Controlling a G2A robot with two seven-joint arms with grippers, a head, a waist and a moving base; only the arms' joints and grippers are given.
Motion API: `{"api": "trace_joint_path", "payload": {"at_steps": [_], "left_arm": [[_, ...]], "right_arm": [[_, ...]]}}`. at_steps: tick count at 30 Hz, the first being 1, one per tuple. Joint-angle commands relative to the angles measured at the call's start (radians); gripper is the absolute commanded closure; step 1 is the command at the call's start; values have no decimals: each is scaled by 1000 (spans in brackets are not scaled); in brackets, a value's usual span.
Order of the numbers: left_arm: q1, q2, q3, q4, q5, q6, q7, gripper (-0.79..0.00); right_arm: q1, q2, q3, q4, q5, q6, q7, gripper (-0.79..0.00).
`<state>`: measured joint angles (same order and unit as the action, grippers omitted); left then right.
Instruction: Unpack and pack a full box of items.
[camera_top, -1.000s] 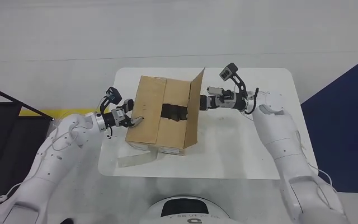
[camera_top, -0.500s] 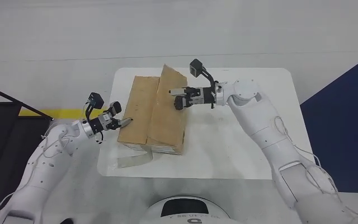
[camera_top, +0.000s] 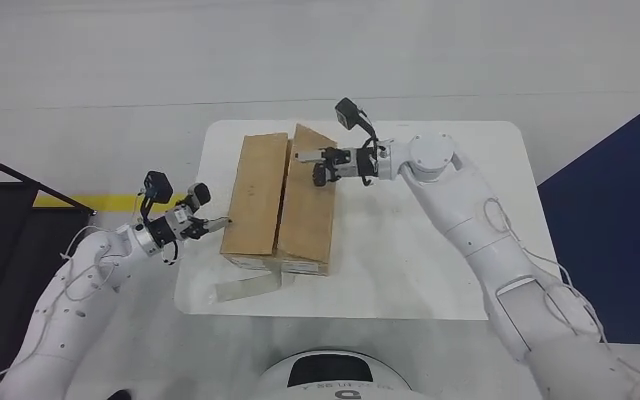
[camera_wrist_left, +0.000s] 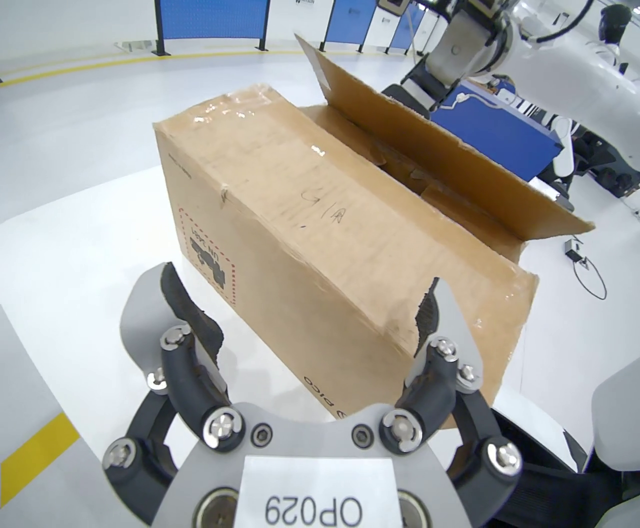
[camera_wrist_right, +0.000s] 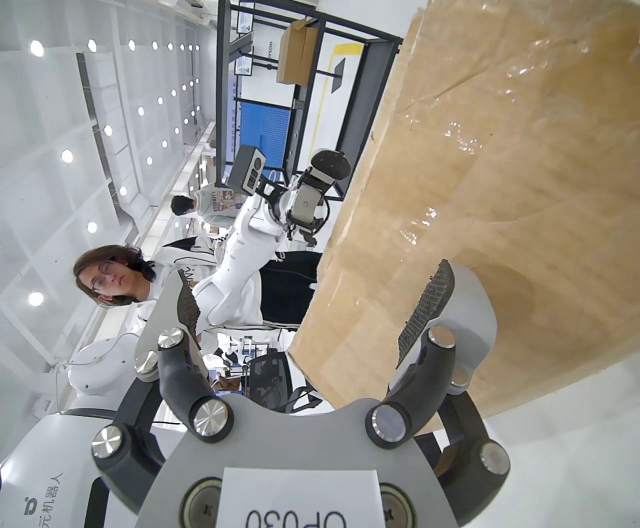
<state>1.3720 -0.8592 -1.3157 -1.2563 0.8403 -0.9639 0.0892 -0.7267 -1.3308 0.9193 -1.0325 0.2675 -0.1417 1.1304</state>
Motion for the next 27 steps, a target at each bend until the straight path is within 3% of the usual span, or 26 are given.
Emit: {"api": "trace_joint_path", "payload": {"at_steps": [1, 8, 15, 18, 25, 27], "left_arm": [[8, 1, -15, 13, -18, 7, 3, -785], [10, 1, -33, 38, 0, 44, -25, -785], [31, 9, -34, 28, 165, -30, -31, -785], [101, 21, -12, -67, 245, -48, 45, -785], [282, 87, -88, -239, 523, -48, 227, -785], [322, 92, -110, -266, 607, 8, 258, -785]], "right_arm": [[4, -7, -28, 3, -22, 11, -5, -785], [45, -32, -94, 53, -78, 44, -62, -785], [69, -40, -92, 82, -71, 36, -79, -785], [73, -43, -94, 83, -71, 40, -80, -785], [88, -53, -109, 96, -74, 52, -86, -785], [95, -58, -116, 105, -72, 53, -85, -785]]}}
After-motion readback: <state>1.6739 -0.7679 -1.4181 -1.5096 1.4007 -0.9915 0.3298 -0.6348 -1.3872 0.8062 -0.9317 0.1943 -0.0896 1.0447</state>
